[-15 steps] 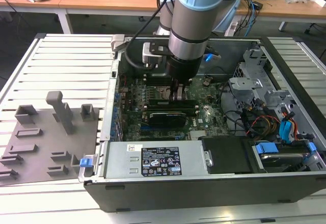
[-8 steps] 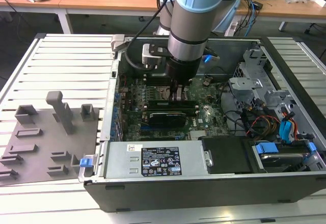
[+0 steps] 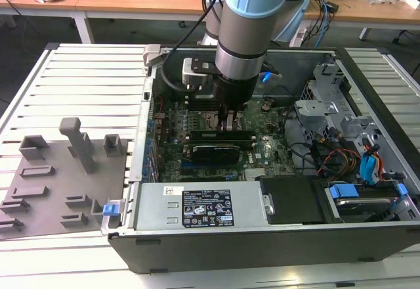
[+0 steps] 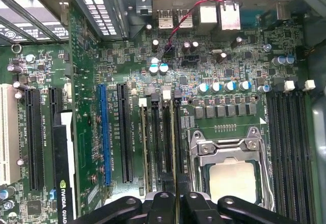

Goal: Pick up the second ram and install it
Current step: 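Insert the second ram into the second slot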

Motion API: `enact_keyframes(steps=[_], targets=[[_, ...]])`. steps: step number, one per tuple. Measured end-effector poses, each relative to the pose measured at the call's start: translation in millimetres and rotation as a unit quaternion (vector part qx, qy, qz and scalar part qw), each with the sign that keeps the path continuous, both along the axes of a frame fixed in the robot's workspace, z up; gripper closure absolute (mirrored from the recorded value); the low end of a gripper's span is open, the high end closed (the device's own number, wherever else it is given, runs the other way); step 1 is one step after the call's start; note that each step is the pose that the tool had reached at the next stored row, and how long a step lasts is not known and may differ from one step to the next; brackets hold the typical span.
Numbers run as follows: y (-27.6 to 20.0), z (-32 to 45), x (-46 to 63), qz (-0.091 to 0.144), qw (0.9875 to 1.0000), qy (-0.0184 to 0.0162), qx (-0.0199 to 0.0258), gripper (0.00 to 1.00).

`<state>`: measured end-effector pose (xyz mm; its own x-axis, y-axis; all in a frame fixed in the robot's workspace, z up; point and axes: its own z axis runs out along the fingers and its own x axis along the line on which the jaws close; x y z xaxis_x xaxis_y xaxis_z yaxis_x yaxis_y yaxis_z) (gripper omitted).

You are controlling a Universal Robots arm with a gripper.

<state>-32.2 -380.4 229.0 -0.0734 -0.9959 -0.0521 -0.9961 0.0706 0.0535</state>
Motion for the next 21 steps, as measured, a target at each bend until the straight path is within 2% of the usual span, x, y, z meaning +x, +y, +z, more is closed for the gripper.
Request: enact_keyframes(steps=[3,5,7,10,15,21], targets=[[0.1,1.1,0.0,0.0,1.0,0.0,-0.0021,0.87],[0.1,6.0,0.0,0.0,1.0,0.0001,-0.0083,0.87],[0.1,6.7,0.1,0.001,0.9999,0.0,-0.0126,0.87],[2.2,6.3,1.5,0.004,0.9999,0.0014,-0.0129,0.87],[2.4,4.9,1.5,0.004,0.9999,0.0014,-0.0129,0.87],[2.5,-0.5,1.4,0.004,0.9999,0.0017,-0.0132,0.87]])
